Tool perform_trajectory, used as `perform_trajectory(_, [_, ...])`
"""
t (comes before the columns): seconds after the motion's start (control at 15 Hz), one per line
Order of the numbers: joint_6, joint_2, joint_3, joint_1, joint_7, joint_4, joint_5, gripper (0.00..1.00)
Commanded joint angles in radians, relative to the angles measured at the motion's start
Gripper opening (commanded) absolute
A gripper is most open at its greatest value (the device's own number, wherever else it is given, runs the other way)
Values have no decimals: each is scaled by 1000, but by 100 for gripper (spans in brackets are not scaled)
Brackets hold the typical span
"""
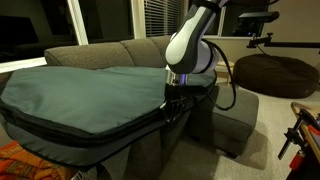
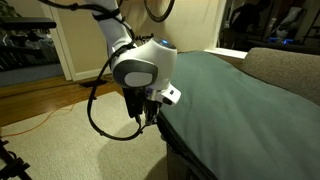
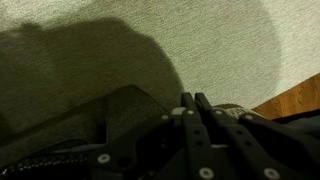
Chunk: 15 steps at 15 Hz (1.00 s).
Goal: Zip the green bag
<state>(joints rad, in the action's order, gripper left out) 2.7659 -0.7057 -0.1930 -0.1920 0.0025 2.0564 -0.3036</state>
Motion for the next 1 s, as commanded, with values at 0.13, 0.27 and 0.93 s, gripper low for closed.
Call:
perform_trajectory(0.13, [-25,27,36,-55,-41,24,-25,5])
perform_trajectory(0.27, [-24,26,37,-56,-44,25,-32,5])
perform_trajectory(0.93, [-24,25,57,-93,-62,48,-47,4])
